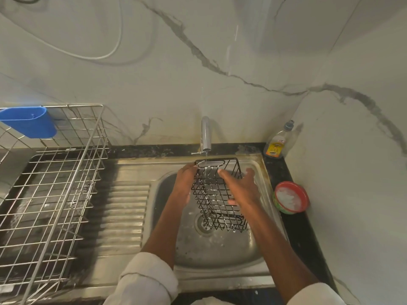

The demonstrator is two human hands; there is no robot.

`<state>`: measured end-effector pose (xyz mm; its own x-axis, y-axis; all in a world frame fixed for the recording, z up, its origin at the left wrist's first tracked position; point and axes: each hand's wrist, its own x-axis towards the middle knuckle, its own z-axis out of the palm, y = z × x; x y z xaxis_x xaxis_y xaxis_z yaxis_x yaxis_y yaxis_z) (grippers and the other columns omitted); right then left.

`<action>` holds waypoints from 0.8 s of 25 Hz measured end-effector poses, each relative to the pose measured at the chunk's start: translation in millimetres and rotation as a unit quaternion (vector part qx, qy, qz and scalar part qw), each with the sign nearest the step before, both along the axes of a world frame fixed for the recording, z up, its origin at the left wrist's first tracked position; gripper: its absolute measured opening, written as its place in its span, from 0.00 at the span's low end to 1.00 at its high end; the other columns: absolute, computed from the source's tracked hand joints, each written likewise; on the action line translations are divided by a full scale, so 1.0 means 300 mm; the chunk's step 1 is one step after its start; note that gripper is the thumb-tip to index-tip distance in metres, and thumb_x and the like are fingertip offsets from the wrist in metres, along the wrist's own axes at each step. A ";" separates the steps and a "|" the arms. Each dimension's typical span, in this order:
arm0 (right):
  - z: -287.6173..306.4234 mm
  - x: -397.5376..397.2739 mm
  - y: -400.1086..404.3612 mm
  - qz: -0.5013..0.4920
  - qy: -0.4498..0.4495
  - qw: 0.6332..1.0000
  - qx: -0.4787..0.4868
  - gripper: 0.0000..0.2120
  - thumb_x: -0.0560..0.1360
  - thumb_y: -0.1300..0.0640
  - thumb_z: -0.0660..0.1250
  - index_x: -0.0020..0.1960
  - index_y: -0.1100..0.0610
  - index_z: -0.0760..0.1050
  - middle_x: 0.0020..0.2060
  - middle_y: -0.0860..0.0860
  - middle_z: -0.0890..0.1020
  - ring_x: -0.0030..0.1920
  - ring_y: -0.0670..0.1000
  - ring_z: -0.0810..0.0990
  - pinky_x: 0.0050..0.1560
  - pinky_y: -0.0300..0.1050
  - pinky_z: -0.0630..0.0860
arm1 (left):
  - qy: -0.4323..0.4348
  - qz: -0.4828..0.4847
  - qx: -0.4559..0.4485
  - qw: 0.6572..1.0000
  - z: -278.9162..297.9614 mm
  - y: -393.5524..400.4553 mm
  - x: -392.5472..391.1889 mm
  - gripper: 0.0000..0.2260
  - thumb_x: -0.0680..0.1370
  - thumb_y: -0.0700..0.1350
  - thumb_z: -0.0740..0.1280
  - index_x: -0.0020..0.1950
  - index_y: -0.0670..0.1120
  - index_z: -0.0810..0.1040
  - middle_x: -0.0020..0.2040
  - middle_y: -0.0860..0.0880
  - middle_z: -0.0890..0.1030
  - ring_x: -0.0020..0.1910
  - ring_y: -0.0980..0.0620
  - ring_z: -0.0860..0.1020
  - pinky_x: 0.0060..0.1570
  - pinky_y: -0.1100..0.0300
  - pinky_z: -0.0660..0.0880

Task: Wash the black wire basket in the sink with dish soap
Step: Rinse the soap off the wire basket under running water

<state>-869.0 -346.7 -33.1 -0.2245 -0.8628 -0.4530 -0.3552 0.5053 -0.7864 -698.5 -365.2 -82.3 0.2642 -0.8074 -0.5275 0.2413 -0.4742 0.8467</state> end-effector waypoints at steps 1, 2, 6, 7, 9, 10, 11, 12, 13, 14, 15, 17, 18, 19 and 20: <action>0.001 -0.006 -0.002 0.001 -0.017 1.000 -0.002 0.53 0.65 0.30 0.75 0.82 0.44 0.55 0.78 0.55 0.68 0.54 0.57 0.84 0.27 0.40 0.81 | 0.007 -0.001 0.003 1.000 -0.001 -0.004 -0.001 0.15 0.85 0.45 0.65 0.70 0.52 0.81 0.62 0.52 0.80 0.65 0.50 0.72 0.74 0.39 0.64; 0.003 -0.012 -0.005 0.002 -0.038 0.999 -0.003 0.53 0.65 0.30 0.76 0.82 0.44 0.56 0.78 0.55 0.68 0.53 0.56 0.83 0.31 0.43 0.83 | 0.015 -0.005 0.001 1.000 -0.001 -0.009 -0.002 0.16 0.85 0.45 0.65 0.73 0.52 0.79 0.62 0.52 0.79 0.66 0.50 0.71 0.75 0.38 0.63; 0.007 -0.016 -0.007 -0.017 -0.044 0.999 -0.010 0.50 0.65 0.32 0.76 0.81 0.44 0.59 0.77 0.54 0.69 0.54 0.54 0.81 0.36 0.49 0.86 | 0.022 -0.008 -0.012 1.000 -0.005 -0.018 -0.005 0.14 0.86 0.44 0.63 0.71 0.52 0.80 0.59 0.51 0.84 0.62 0.50 0.78 0.71 0.46 0.66; 0.008 -0.015 -0.008 -0.017 -0.038 0.999 -0.013 0.50 0.65 0.32 0.76 0.81 0.44 0.60 0.76 0.54 0.70 0.57 0.55 0.81 0.35 0.48 0.86 | 0.016 -0.011 -0.015 1.000 -0.013 -0.017 -0.008 0.15 0.86 0.45 0.63 0.72 0.52 0.80 0.63 0.50 0.83 0.65 0.48 0.77 0.72 0.45 0.66; 0.016 -0.016 -0.010 -0.009 -0.033 0.999 -0.019 0.50 0.65 0.31 0.77 0.80 0.45 0.61 0.74 0.54 0.72 0.58 0.56 0.81 0.33 0.48 0.85 | 0.018 -0.009 -0.009 1.000 -0.023 -0.013 -0.021 0.16 0.87 0.47 0.62 0.75 0.53 0.78 0.67 0.51 0.79 0.69 0.49 0.72 0.73 0.43 0.64; 0.020 -0.020 -0.011 -0.006 -0.032 0.999 -0.021 0.51 0.64 0.31 0.77 0.80 0.46 0.61 0.72 0.54 0.73 0.57 0.55 0.82 0.33 0.48 0.85 | 0.018 0.000 -0.007 1.000 -0.030 -0.011 -0.028 0.16 0.88 0.48 0.62 0.75 0.52 0.78 0.64 0.52 0.80 0.67 0.49 0.72 0.72 0.43 0.64; 0.023 -0.026 -0.011 -0.003 -0.033 0.999 -0.021 0.52 0.63 0.30 0.78 0.79 0.46 0.61 0.72 0.54 0.74 0.55 0.55 0.82 0.33 0.48 0.86 | 0.018 0.009 -0.009 1.000 -0.037 -0.011 -0.034 0.15 0.88 0.48 0.62 0.73 0.52 0.79 0.60 0.53 0.80 0.65 0.49 0.73 0.69 0.44 0.65; 0.024 -0.032 -0.014 -0.002 -0.042 0.999 -0.018 0.53 0.62 0.29 0.78 0.79 0.45 0.60 0.71 0.54 0.74 0.54 0.55 0.83 0.35 0.49 0.86 | 0.023 0.020 -0.012 0.999 -0.033 -0.014 -0.040 0.13 0.88 0.48 0.62 0.71 0.51 0.80 0.56 0.54 0.81 0.62 0.49 0.75 0.66 0.46 0.67; 0.021 -0.037 -0.017 -0.006 -0.061 0.998 -0.012 0.53 0.62 0.30 0.79 0.79 0.45 0.60 0.69 0.54 0.75 0.53 0.55 0.83 0.36 0.51 0.86 | 0.031 0.031 -0.012 0.999 -0.038 -0.025 -0.043 0.12 0.88 0.48 0.63 0.68 0.50 0.82 0.53 0.53 0.83 0.58 0.50 0.78 0.62 0.49 0.70; 0.019 -0.042 -0.019 -0.014 -0.089 0.996 -0.005 0.52 0.63 0.31 0.79 0.78 0.46 0.60 0.66 0.55 0.77 0.52 0.55 0.84 0.38 0.53 0.86 | 0.038 0.042 -0.011 0.998 -0.034 -0.035 -0.048 0.11 0.87 0.48 0.64 0.65 0.49 0.83 0.51 0.52 0.85 0.54 0.50 0.80 0.57 0.51 0.74; 0.018 -0.047 -0.021 -0.024 -0.119 0.993 0.002 0.49 0.66 0.34 0.80 0.78 0.47 0.61 0.61 0.56 0.79 0.50 0.54 0.84 0.39 0.55 0.87 | 0.041 0.048 -0.007 0.998 -0.032 -0.048 -0.051 0.11 0.87 0.47 0.65 0.64 0.46 0.84 0.49 0.50 0.86 0.51 0.50 0.82 0.54 0.51 0.76; 0.016 -0.058 -0.027 -0.045 -0.163 0.985 0.017 0.42 0.70 0.40 0.79 0.77 0.50 0.62 0.55 0.56 0.81 0.46 0.53 0.84 0.41 0.58 0.86 | 0.034 0.039 0.011 0.999 -0.029 -0.081 -0.055 0.10 0.85 0.47 0.66 0.59 0.45 0.85 0.48 0.47 0.87 0.51 0.46 0.83 0.54 0.50 0.78; 0.016 -0.060 -0.032 -0.050 -0.182 0.982 0.024 0.39 0.72 0.42 0.79 0.76 0.50 0.64 0.54 0.56 0.82 0.45 0.53 0.84 0.42 0.59 0.86 | 0.034 0.029 0.019 0.999 -0.024 -0.095 -0.057 0.09 0.84 0.47 0.67 0.56 0.45 0.85 0.47 0.46 0.87 0.51 0.43 0.83 0.52 0.50 0.78; 0.014 -0.059 -0.038 -0.053 -0.200 0.978 0.031 0.35 0.74 0.44 0.78 0.74 0.51 0.65 0.54 0.56 0.82 0.44 0.53 0.84 0.42 0.59 0.86 | 0.037 0.023 0.025 0.999 -0.027 -0.110 -0.057 0.09 0.83 0.48 0.67 0.55 0.44 0.85 0.47 0.45 0.87 0.51 0.42 0.83 0.50 0.51 0.79; 0.011 -0.056 -0.046 -0.052 -0.216 0.974 0.035 0.32 0.75 0.46 0.77 0.73 0.51 0.67 0.54 0.56 0.82 0.44 0.52 0.84 0.41 0.57 0.86 | 0.034 0.018 0.031 0.999 -0.024 -0.119 -0.057 0.10 0.82 0.49 0.68 0.56 0.44 0.84 0.48 0.44 0.87 0.51 0.42 0.84 0.50 0.51 0.79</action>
